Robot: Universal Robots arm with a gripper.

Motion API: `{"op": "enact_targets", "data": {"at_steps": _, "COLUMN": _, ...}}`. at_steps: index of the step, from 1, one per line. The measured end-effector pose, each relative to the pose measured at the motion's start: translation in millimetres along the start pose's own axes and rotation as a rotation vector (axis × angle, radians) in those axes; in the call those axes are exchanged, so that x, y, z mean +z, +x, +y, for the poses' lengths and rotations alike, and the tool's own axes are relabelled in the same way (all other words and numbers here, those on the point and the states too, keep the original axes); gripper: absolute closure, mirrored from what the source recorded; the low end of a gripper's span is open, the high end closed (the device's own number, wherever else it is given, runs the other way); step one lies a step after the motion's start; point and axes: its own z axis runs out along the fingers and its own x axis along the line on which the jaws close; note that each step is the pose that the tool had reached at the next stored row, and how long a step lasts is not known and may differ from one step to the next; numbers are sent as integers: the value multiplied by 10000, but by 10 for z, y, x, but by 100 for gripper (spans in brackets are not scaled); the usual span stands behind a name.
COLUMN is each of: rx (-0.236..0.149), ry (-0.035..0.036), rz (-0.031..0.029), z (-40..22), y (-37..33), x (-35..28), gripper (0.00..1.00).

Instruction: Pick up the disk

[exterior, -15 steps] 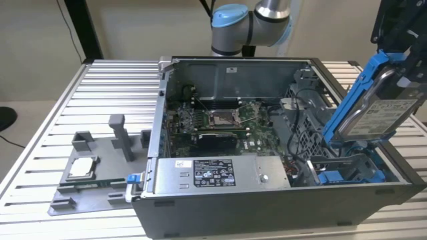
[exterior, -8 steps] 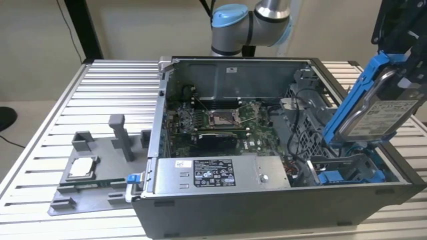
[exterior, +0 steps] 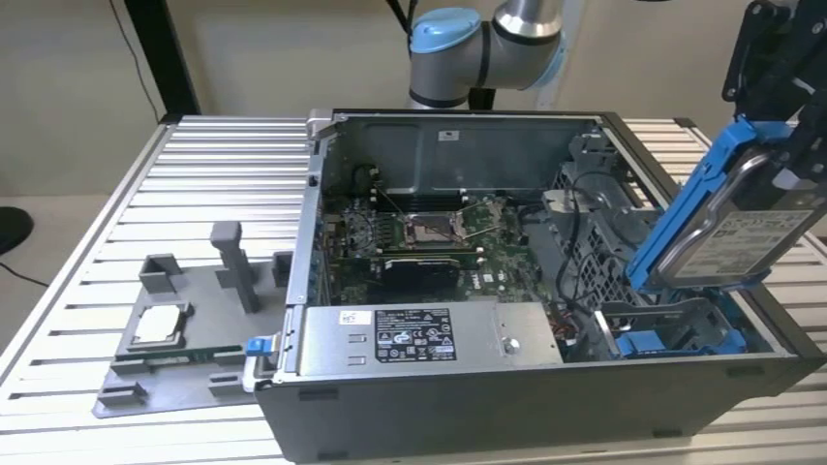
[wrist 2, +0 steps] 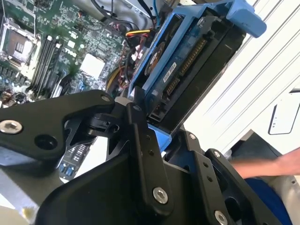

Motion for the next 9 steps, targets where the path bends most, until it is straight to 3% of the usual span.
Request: {"op": "enact_targets", "data": {"at_steps": 9, "rx": 118, "ry": 8, "rz": 1, "z": -1, "y": 25, "x": 55, "gripper": 100}}
